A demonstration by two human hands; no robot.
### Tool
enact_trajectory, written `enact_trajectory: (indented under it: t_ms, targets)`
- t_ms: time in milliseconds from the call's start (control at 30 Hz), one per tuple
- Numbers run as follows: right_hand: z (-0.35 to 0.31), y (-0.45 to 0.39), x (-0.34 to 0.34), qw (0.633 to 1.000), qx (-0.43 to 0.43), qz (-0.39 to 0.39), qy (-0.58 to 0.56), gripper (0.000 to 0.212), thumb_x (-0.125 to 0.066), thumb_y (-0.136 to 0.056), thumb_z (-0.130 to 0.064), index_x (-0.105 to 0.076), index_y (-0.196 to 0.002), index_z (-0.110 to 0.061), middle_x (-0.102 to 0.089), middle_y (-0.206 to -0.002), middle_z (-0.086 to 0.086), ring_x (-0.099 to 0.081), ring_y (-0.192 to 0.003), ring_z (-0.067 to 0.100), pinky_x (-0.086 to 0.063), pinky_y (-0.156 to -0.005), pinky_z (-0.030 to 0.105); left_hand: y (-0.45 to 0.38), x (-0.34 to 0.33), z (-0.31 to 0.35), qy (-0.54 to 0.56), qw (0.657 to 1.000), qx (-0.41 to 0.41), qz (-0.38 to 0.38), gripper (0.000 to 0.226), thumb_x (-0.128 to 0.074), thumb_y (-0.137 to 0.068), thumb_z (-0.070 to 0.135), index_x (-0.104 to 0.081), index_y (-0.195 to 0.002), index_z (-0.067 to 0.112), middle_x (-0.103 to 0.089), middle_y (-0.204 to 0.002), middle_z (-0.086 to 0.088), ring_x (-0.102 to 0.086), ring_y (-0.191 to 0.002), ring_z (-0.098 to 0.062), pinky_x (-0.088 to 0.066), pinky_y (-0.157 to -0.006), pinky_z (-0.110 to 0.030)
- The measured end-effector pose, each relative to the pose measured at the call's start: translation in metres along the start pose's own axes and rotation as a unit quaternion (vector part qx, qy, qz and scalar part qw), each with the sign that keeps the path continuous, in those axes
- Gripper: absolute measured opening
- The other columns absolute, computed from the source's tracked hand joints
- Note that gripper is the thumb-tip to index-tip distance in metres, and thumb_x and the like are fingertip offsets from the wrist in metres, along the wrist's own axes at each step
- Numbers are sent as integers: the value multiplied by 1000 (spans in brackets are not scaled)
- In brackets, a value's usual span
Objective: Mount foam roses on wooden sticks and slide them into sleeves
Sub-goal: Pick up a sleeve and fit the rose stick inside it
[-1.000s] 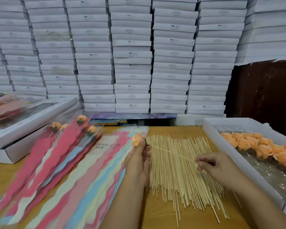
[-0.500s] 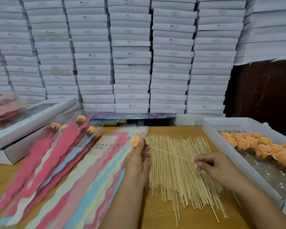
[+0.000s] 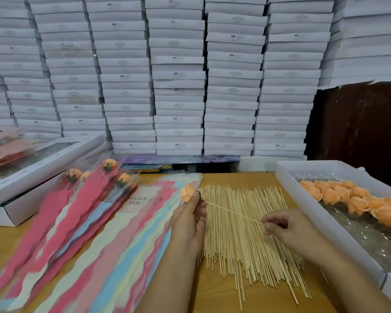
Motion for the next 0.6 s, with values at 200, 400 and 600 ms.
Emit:
enact_trajectory:
  t_ms: [200,400,600]
  targets:
    - [-1,0,1,999,1,41,-3,15,-81,-80,-21,-73,-72,-30,-70,-71,-8,-63,-69,9,-52,-67,29,1,1,0,19,1000,5,-2,40,-71,-91,9,-62,-126,-7,-68,-91,-14,-64,-73,-15,-56,-58,-18]
    - [-4,2,-5,999,21,19,24,19,-72,-90,-23,-71,-74,-33,-68,-79,-28,-62,-78,-7,-43,-66,19,-1,3,0,24,1000,1,7,41,-71,-90,9,-61,-127,-7,-69,-87,-12,-63,-69,-14,-57,-56,-17]
    - [-5,3,-8,996,45,-4,71,33,-56,-100,-23,-66,-70,-34,-70,-76,-19,-62,-66,7,-47,-58,20,-2,3,-1,15,1000,-2,5,40,-72,-90,9,-63,-125,-7,-71,-88,-12,-66,-72,-15,-59,-61,-20]
Point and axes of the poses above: each hand's wrist, its own y-axis away from the middle knuckle, its own x-axis out of the back of the hand, z = x × y, the point moved 6 cm from there along -y, towards the middle knuckle
